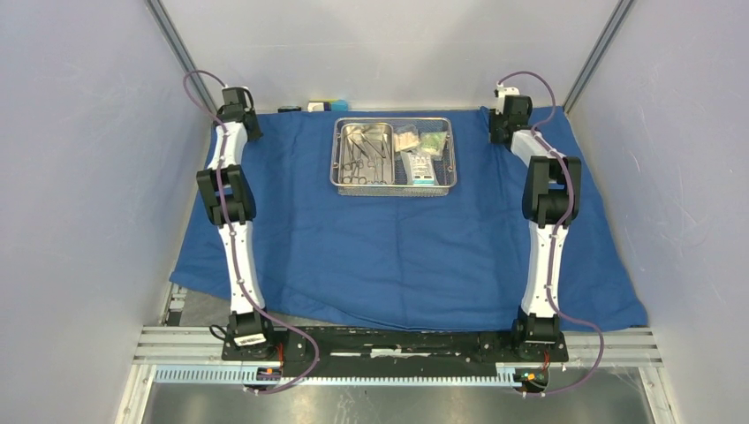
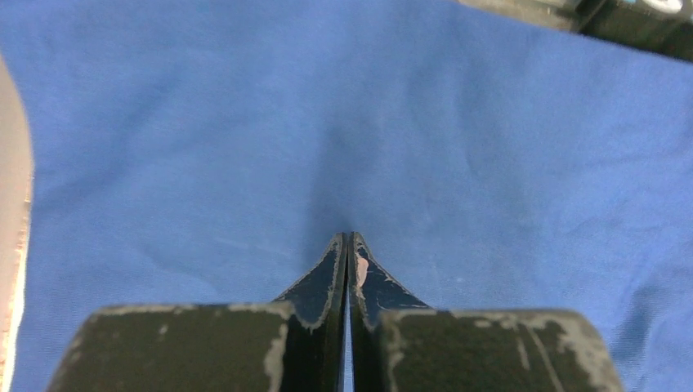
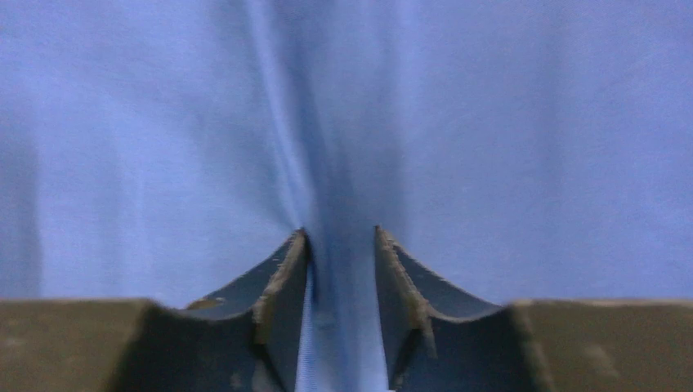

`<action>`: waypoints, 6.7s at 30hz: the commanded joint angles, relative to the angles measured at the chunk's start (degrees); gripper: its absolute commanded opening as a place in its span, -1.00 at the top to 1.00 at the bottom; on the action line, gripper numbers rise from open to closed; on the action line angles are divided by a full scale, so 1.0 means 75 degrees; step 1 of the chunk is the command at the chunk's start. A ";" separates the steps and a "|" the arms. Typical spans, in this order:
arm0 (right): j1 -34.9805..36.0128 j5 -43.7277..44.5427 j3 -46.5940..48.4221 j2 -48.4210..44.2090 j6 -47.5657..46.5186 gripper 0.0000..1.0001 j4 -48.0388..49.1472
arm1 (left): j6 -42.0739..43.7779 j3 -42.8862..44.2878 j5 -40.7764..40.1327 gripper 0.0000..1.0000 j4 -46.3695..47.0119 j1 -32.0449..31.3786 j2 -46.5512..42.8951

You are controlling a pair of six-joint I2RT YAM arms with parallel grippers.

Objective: Open and lay out the surgical kit
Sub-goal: Smooth out the surgical kit at the center of the board.

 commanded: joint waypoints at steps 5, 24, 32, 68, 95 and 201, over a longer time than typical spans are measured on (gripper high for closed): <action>-0.0363 -0.0279 0.0338 -0.0320 -0.0502 -0.38 -0.0435 | 0.0224 -0.0991 0.0371 0.59 0.0404 0.0112 -0.1232; -0.0486 -0.0952 -0.1841 -0.2342 -0.1080 -0.96 0.0189 | 0.0931 -0.2671 0.1869 -0.71 0.0181 -0.0022 -0.2451; -0.0516 -0.1088 -0.2241 -0.2408 -0.1175 -0.99 0.0105 | 0.1854 -0.0840 0.0927 -0.75 -0.1347 -0.0032 -0.0923; -0.0792 0.1728 0.0193 -0.0110 -0.1140 -0.98 -0.1224 | 0.4050 -0.2663 -0.0433 -0.56 -0.1462 0.0701 -0.1118; 0.0035 0.3853 -0.2520 -0.1609 -0.2738 -0.98 0.0658 | 0.4126 -0.4401 0.0067 -0.56 -0.0690 0.1626 -0.2055; -0.0445 -0.0892 -0.6567 -0.6250 -0.2007 -0.95 0.2294 | 0.3248 -0.6586 0.2359 -1.00 0.1404 0.1596 -0.5996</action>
